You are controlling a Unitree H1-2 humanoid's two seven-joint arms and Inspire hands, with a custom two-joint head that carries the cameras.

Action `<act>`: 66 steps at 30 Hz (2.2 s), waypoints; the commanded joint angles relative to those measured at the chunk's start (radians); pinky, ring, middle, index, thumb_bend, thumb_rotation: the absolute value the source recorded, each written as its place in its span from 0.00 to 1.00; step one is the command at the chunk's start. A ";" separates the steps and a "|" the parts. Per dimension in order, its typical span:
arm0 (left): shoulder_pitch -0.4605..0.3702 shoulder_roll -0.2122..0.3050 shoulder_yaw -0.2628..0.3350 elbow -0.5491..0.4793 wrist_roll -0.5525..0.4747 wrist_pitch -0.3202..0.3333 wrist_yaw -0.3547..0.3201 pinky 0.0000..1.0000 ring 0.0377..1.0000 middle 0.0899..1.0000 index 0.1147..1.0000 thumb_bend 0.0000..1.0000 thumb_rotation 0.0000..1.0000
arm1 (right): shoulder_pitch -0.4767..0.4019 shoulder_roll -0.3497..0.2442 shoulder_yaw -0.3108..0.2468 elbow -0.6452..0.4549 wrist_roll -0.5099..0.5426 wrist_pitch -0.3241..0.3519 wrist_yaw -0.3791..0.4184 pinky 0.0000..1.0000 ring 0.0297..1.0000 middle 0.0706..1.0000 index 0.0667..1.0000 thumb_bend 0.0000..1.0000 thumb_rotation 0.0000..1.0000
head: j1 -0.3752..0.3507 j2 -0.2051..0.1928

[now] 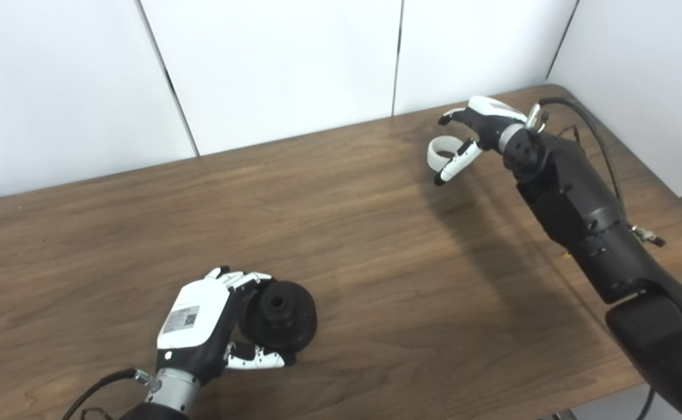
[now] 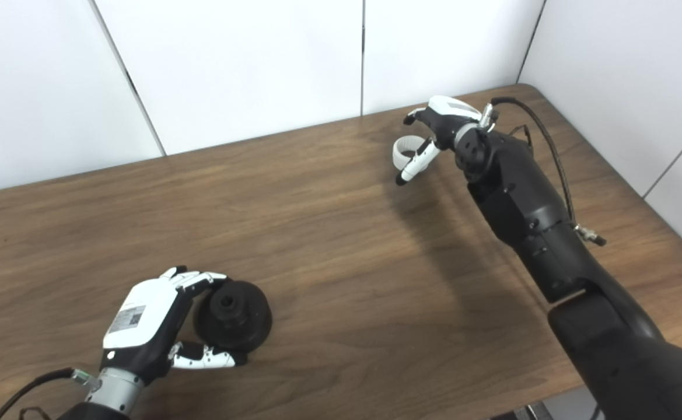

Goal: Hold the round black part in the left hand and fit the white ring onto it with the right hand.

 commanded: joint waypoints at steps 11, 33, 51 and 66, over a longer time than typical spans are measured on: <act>0.003 0.004 -0.006 -0.026 0.035 0.017 -0.026 0.95 0.83 0.71 0.42 0.52 0.06 | -0.075 -0.079 0.053 0.034 0.006 -0.021 -0.047 0.95 0.97 0.93 0.86 0.93 0.31 | 0.010 0.004; 0.006 -0.002 0.005 -0.048 0.035 0.015 -0.047 0.96 0.83 0.71 0.42 0.52 0.06 | -0.064 -0.056 0.061 0.062 0.050 -0.010 -0.104 0.93 0.95 0.90 0.79 0.83 0.30 | 0.016 0.016; 0.006 -0.008 0.006 -0.062 0.046 0.027 -0.071 0.97 0.83 0.72 0.42 0.52 0.06 | -0.067 -0.058 0.107 0.076 0.055 -0.016 -0.148 0.91 0.95 0.88 0.67 0.74 0.27 | 0.019 0.028; 0.002 -0.008 0.006 -0.071 0.055 0.036 -0.085 0.96 0.84 0.72 0.42 0.52 0.06 | -0.041 -0.058 0.102 0.071 0.060 -0.050 -0.256 0.91 0.90 0.80 0.45 0.52 0.13 | 0.023 0.037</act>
